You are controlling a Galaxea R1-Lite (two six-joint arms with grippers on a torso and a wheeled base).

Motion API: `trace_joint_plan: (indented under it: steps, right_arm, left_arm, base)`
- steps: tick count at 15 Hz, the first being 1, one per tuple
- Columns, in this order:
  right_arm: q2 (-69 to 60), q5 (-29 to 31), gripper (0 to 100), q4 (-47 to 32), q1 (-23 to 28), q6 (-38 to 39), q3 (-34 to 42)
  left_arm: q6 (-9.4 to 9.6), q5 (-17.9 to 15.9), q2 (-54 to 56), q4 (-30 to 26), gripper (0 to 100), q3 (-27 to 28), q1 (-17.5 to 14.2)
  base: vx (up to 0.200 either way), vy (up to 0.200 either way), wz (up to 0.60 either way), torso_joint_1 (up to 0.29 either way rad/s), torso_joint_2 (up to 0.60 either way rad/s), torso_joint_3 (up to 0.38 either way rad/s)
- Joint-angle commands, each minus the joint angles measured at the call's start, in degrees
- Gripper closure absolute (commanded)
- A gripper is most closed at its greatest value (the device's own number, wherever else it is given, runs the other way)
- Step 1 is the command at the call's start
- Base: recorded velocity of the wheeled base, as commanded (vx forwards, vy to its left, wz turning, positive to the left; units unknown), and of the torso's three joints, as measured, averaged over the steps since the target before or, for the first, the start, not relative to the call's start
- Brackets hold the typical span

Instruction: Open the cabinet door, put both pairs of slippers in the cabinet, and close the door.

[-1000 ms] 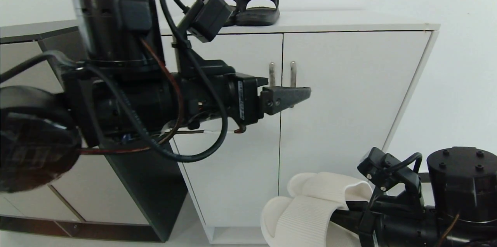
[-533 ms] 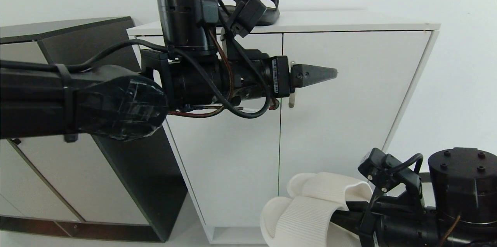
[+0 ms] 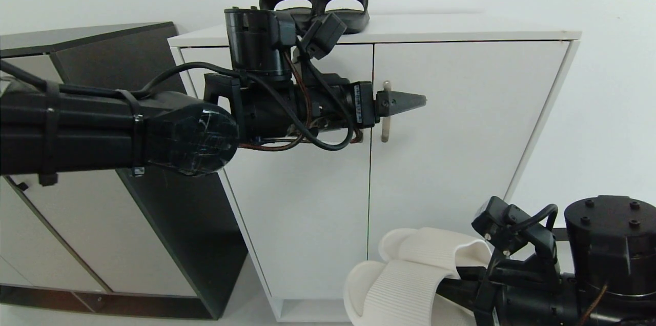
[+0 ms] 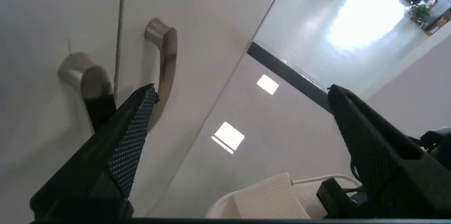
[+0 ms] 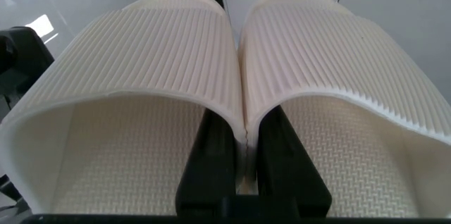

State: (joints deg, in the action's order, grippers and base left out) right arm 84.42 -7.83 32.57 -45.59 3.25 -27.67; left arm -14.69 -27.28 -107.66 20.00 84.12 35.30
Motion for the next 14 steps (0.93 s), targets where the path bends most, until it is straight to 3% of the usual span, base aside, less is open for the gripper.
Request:
trace_joint_plan:
  steps: [1,6,7,10,14]
  right_arm:
    - [0.0,-0.1,100,0.0,0.0,0.0,0.0]
    - [0.0,-0.1,100,-0.1,-0.2,0.0,0.0]
    - [0.0,-0.1,100,-0.1,-0.5,0.0,0.0]
    - [-0.3,-0.6,100,0.0,-1.0,-0.1,0.6]
    - [-1.7,-9.0,100,2.2,-1.0,-2.6,4.1]
  left_arm:
    - [0.01,0.2,-1.0,0.0,0,0.7,-0.2]
    - [0.01,0.2,-4.2,0.0,0,3.6,-0.1]
    - [0.10,0.2,-4.4,0.0,100,3.7,-0.1]
    - [0.10,0.1,-4.0,0.0,100,3.6,-0.1]
    - [0.28,-0.1,1.4,0.3,100,-1.5,1.5]
  base:
    - [0.000,0.000,0.00,0.000,0.00,0.000]
    - [0.000,0.000,0.00,0.000,0.00,0.000]
    - [0.000,0.000,0.00,0.000,0.00,0.000]
    - [0.000,0.000,0.00,0.000,0.00,0.000]
    - [0.000,0.000,0.00,0.000,0.00,0.000]
